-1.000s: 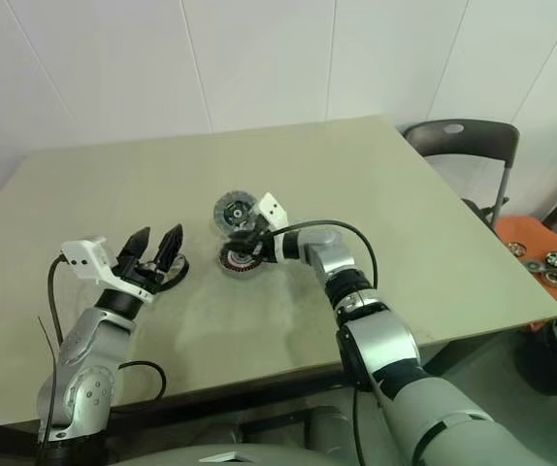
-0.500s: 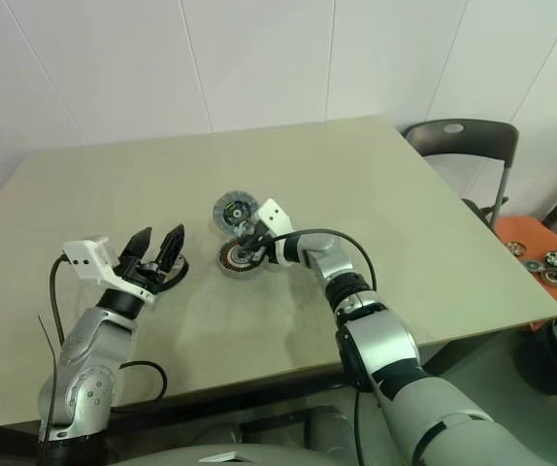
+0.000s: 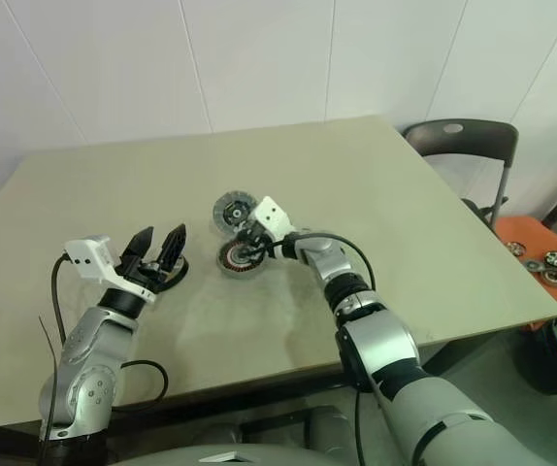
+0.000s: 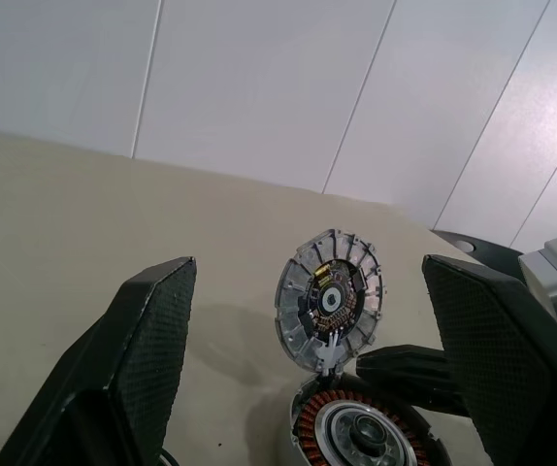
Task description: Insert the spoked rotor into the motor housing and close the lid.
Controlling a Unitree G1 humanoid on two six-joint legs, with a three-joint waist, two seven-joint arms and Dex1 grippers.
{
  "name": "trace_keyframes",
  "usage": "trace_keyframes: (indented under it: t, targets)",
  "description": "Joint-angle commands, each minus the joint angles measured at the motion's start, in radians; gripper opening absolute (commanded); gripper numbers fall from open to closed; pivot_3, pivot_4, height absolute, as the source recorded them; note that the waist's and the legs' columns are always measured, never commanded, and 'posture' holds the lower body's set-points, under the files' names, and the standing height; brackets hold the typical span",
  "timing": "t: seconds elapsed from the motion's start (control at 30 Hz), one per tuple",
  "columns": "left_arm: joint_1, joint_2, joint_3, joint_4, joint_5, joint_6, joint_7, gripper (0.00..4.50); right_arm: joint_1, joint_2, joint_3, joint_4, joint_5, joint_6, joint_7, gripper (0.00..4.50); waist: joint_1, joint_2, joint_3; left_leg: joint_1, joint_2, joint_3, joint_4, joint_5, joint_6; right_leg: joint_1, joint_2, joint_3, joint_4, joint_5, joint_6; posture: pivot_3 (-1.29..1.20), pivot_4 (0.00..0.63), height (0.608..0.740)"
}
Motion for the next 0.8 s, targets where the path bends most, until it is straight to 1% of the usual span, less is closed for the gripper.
trace_keyframes:
  t: [0.03, 0.47, 0.6, 0.8]
  targets:
    - [-0.014, 0.0, -0.001, -0.016, 0.007, -0.019, -0.006, 3.99, -0.019, 0.001, 0.012, -0.008, -0.013, -0.037, -0.003, 0.03, 0.0, 0.0, 0.0, 0.0, 0.0, 0.0, 0.0, 0.0, 0.0, 0.0, 0.0, 0.0, 0.0, 0.0, 0.0, 0.0, 0.0, 0.74]
    - [-0.01, -0.008, -0.002, -0.012, 0.01, -0.029, -0.004, 3.99, -0.013, -0.01, 0.034, 0.023, -0.053, -0.077, -0.045, 0.03, 0.0, 0.0, 0.0, 0.0, 0.0, 0.0, 0.0, 0.0, 0.0, 0.0, 0.0, 0.0, 0.0, 0.0, 0.0, 0.0, 0.0, 0.74]
    - [-0.003, -0.011, -0.003, -0.016, 0.011, -0.028, -0.003, 3.99, -0.012, -0.004, -0.005, 0.043, -0.021, -0.02, -0.038, 0.03, 0.0, 0.0, 0.0, 0.0, 0.0, 0.0, 0.0, 0.0, 0.0, 0.0, 0.0, 0.0, 0.0, 0.0, 0.0, 0.0, 0.0, 0.74]
    - [0.002, -0.009, -0.002, -0.021, 0.012, -0.024, -0.005, 3.99, 0.001, -0.005, 0.001, 0.041, -0.031, -0.025, -0.038, 0.03, 0.0, 0.0, 0.0, 0.0, 0.0, 0.0, 0.0, 0.0, 0.0, 0.0, 0.0, 0.0, 0.0, 0.0, 0.0, 0.0, 0.0, 0.74]
